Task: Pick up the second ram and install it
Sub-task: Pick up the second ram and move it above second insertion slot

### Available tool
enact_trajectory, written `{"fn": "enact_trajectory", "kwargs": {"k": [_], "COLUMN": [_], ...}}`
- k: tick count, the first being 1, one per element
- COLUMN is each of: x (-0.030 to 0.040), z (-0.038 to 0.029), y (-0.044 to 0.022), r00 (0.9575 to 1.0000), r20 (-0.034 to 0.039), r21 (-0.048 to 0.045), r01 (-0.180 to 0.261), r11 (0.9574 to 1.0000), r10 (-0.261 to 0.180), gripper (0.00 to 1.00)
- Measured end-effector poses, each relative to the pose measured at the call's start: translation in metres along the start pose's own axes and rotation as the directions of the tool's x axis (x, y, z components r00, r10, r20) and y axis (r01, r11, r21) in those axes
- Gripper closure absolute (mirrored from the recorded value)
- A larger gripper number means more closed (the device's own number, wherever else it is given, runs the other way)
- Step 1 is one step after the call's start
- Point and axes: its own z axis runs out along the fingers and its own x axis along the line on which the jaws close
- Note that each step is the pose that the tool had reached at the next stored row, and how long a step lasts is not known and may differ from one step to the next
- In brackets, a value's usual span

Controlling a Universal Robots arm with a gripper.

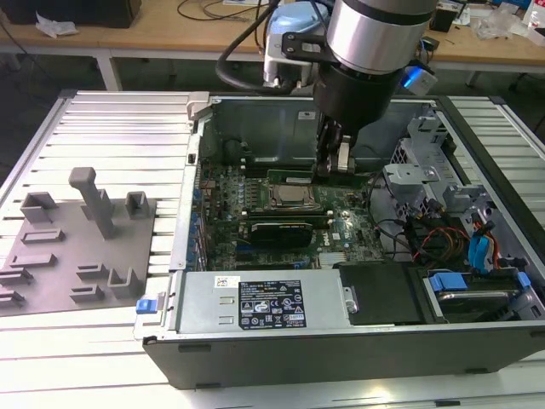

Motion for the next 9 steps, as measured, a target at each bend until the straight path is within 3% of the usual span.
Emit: {"fn": "enact_trajectory", "kwargs": {"k": [7,9], "x": [-0.0080,-0.0104], "z": [0.0139,0.0180], "y": [-0.0047,-0.0053], "r00": [0.9999,0.9991], "r20": [-0.0006,-0.0073], "r21": [-0.0041,-0.0065], "r01": [0.016,0.041], "r11": [0.9999,0.9991], "r10": [-0.016,-0.041], "gripper": [0.86,0.86]}}
